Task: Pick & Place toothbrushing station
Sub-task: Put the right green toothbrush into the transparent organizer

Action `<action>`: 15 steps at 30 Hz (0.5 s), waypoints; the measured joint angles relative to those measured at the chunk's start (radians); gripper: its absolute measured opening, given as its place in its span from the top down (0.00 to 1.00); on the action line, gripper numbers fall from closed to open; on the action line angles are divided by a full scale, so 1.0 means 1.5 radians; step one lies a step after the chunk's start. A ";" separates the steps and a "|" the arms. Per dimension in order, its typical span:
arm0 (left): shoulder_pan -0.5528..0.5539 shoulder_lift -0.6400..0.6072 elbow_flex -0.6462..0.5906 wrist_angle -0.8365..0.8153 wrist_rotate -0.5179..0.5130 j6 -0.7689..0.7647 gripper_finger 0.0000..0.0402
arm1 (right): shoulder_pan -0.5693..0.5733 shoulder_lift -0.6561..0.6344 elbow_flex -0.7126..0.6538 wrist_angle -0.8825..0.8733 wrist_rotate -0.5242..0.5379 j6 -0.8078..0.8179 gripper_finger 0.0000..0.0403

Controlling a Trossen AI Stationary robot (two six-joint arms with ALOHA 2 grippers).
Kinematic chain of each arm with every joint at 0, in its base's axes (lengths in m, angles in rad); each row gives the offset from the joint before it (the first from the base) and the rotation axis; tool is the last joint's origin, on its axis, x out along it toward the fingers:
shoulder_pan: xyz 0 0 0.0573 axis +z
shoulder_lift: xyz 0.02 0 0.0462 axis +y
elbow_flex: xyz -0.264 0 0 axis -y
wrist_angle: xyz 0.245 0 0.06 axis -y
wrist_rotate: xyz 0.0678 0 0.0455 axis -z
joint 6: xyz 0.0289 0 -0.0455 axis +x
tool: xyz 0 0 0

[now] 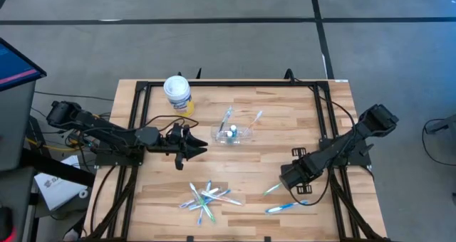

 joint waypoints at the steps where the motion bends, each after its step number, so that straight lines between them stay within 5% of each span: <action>1: 0.000 0.000 0.000 0.000 0.000 0.000 0.70 | 0.000 0.000 0.000 0.000 0.000 0.000 0.77; 15: 0.000 0.000 0.000 -0.002 0.000 0.000 0.70 | 0.008 0.000 -0.019 0.025 -0.011 0.003 0.77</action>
